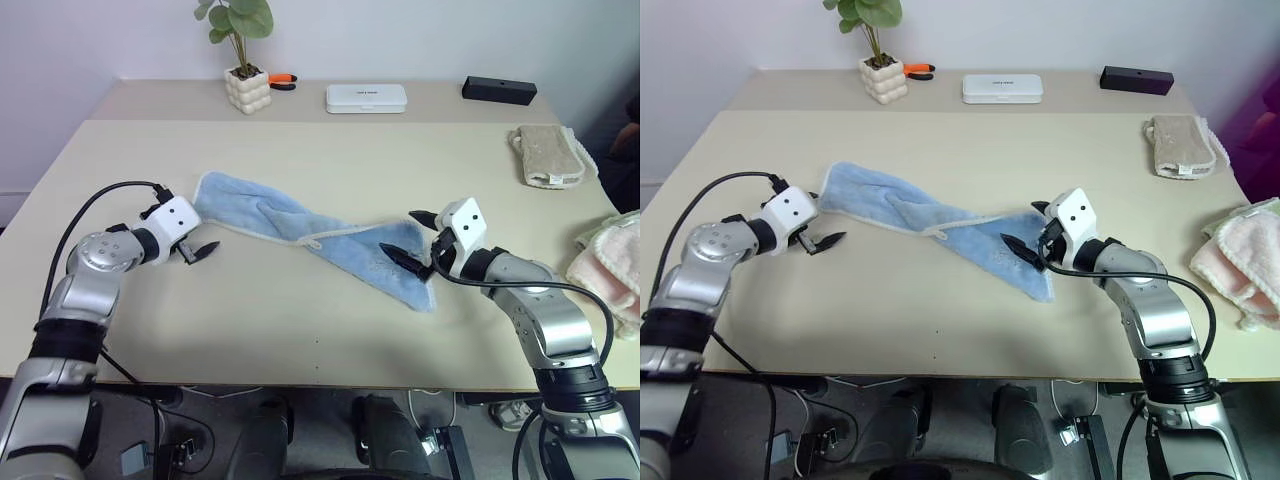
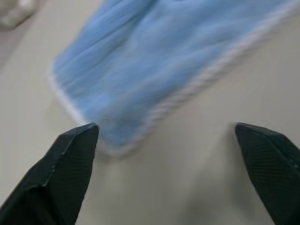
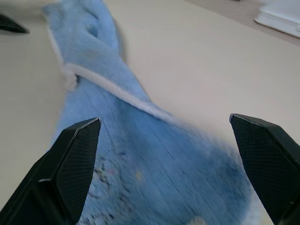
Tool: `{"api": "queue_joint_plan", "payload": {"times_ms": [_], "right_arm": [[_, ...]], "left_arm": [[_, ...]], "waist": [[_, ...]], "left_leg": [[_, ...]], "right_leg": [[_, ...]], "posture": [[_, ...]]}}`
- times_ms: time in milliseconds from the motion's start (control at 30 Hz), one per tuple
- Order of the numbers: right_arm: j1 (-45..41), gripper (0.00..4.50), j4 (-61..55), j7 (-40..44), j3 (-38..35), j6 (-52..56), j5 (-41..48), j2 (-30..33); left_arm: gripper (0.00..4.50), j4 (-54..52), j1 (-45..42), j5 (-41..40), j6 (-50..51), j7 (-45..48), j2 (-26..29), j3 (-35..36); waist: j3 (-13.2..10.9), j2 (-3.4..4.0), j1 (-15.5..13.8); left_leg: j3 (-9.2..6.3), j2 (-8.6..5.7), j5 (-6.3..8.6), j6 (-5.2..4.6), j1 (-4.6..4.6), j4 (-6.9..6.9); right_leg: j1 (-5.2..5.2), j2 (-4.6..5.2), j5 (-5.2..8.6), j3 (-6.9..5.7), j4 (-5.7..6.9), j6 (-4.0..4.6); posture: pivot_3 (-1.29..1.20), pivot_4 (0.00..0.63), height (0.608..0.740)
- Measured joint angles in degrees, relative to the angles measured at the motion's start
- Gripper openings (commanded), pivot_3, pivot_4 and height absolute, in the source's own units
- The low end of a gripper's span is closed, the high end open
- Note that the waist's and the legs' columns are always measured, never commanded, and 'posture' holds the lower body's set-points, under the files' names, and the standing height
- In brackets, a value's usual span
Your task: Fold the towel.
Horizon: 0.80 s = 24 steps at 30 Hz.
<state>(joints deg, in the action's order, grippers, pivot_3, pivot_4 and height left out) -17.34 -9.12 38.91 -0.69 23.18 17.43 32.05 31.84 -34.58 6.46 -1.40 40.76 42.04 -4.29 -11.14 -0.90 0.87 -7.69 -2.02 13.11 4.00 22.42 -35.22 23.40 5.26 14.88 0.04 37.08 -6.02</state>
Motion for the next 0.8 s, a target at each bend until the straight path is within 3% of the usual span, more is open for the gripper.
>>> {"api": "queue_joint_plan", "payload": {"times_ms": [233,267,333,567,800], "right_arm": [[1.07,4.5,-0.22,-0.6,-0.37,-0.07,-0.36,0.09],[1.53,4.5,-0.44,-0.81,-0.38,-0.06,-0.36,0.09],[1.99,4.5,-0.9,-1.1,-0.36,-0.01,-0.36,0.09],[3.0,4.5,-2.51,-2.23,-0.65,0.2,-0.34,0.1],[3.79,4.5,-3.21,-2.74,-0.98,0.33,-0.34,0.12]], "left_arm": [[4.48,17.6,-11.47,4.38,-8.6,-0.86,-3.14,-4.12],[4.24,20.12,-12.83,4.4,-9.62,-0.62,-3.92,-4.15],[3.62,23.36,-14.35,4.72,-11.47,0.22,-4.68,-4.31],[0.02,27.22,-15.45,4.62,-14.33,5.5,-6.62,-4.46],[0.02,20.39,-10.92,1.78,-13.81,11.69,-5.41,-3.09]], "waist": [[0.05,0.02,-0.09],[0.07,0.06,-0.21],[0.1,0.08,-0.21],[0.11,0.09,-0.29],[0.11,0.1,0.21]], "left_leg": [[0.0,0.0,0.0,0.0,-0.06,-0.02],[0.0,-0.01,0.0,0.0,-0.06,-0.04],[0.0,-0.04,0.0,0.0,-0.06,-0.05],[-0.01,-0.06,0.0,0.0,-0.08,-0.07],[-0.01,-0.05,0.0,0.0,-0.08,-0.05]], "right_leg": [[-0.05,0.0,0.0,-0.01,0.05,0.0],[-0.08,0.0,0.0,-0.01,0.05,-0.01],[-0.11,0.03,0.0,-0.01,0.04,-0.03],[-0.15,0.05,0.01,-0.01,0.04,-0.06],[-0.13,0.05,0.01,0.0,0.04,-0.07]], "posture": [[0.0,0.15,0.738],[0.0,0.15,0.738],[0.0,0.15,0.738],[0.0,0.15,0.738],[0.0,0.15,0.738]]}}
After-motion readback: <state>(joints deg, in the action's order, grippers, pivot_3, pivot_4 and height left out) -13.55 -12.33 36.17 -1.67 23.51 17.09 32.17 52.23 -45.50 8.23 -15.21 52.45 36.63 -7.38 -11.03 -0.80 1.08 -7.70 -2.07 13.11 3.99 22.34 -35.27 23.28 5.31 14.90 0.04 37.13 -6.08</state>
